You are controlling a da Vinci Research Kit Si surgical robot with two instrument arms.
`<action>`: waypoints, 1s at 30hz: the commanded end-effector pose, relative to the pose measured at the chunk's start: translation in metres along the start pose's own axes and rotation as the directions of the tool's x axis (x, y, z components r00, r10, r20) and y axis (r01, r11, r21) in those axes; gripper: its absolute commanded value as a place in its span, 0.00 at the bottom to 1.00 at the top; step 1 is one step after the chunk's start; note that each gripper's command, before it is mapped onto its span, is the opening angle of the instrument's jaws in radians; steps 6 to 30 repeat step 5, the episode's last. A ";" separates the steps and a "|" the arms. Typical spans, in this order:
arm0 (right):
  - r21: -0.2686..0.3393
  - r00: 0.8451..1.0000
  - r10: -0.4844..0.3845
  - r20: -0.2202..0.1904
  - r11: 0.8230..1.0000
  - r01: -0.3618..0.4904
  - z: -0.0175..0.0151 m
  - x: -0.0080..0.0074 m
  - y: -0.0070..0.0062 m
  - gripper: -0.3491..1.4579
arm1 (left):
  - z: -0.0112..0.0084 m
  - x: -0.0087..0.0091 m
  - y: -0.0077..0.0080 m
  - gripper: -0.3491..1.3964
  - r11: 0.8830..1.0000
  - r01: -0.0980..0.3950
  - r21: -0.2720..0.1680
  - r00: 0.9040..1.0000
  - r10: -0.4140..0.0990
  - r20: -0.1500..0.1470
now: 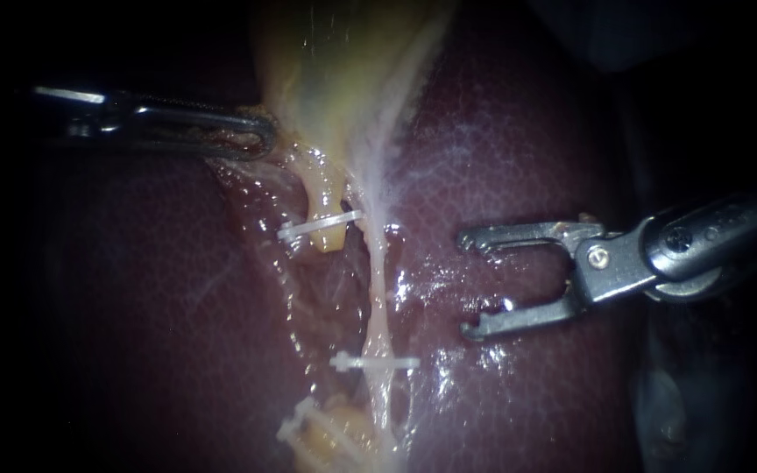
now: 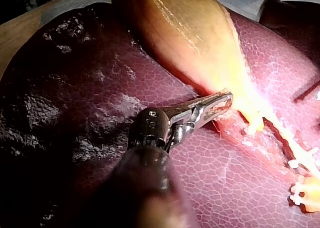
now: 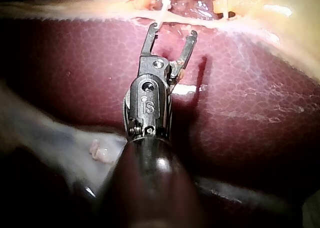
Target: Going back first clip right tube
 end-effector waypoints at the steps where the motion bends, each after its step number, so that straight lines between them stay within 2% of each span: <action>1: 0.000 1.000 -0.004 0.000 1.000 0.004 0.0000 0.0000 0.0000 0.46 | 0.0000 0.0000 0.0000 0.00 1.000 -0.001 0.001 1.000 0.001 -0.001; 30: 0.000 1.000 -0.003 0.000 1.000 0.003 0.0000 0.0001 0.0000 0.46 | 0.0000 0.0000 0.0000 0.00 1.000 -0.001 0.001 1.000 0.001 -0.001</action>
